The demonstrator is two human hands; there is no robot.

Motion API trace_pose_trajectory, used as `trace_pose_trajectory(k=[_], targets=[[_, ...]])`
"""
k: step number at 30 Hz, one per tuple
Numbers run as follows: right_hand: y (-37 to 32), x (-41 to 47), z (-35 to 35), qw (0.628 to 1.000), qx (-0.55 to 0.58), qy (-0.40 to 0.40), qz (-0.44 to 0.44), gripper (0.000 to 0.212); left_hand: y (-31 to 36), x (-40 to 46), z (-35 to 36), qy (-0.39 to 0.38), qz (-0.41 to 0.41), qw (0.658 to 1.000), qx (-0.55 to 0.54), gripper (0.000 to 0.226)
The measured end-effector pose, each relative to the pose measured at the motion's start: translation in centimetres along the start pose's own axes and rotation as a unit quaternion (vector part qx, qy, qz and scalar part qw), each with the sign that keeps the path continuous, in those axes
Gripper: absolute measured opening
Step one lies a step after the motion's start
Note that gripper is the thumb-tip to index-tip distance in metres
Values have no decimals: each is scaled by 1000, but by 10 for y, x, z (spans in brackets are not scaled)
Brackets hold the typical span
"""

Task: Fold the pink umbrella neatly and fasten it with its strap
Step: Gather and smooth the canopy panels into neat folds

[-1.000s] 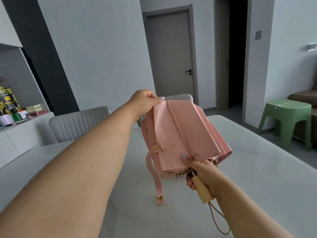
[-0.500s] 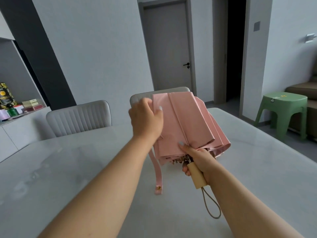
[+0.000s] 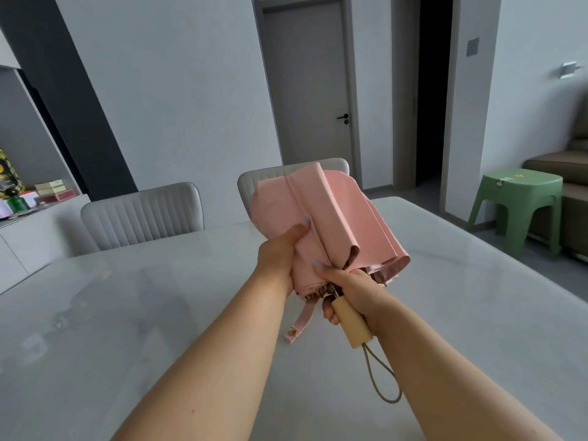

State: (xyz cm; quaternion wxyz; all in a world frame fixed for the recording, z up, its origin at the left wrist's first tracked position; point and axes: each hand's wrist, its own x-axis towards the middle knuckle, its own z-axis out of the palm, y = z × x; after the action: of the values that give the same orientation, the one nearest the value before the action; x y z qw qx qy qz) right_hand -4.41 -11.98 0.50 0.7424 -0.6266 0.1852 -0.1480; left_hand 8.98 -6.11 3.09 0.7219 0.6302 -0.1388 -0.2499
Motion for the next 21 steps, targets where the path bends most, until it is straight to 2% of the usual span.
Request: trace_pose_trajectory(k=[3,7,9,14,17,19,20,21], targets=[[-1,0,0,1000,3,2,11,42,3,-1,1,4,16,999,-33,60],[-2,-3,-5,996,30,-28,73,45,5,-5,5,25,40,998,-38,57],[-3,-2,-6,996,58,-23,59,40,4,-5,6,22,48,998,-41,60],[-1,-1,-8,998,48,-29,29,57,5,-6,6,10,32,998,58,69],[1,-1,-9,998,56,-30,23,51,15,-5,1,-18,6,994,103,77],[2,0,-9,997,66,-30,20,42,27,-5,-2,47,13,985,165,98],[2,0,-10,997,66,-30,19,37,35,-3,-4,111,59,965,232,100],[3,1,-10,998,61,-30,19,34,45,-2,-4,174,128,928,303,92]])
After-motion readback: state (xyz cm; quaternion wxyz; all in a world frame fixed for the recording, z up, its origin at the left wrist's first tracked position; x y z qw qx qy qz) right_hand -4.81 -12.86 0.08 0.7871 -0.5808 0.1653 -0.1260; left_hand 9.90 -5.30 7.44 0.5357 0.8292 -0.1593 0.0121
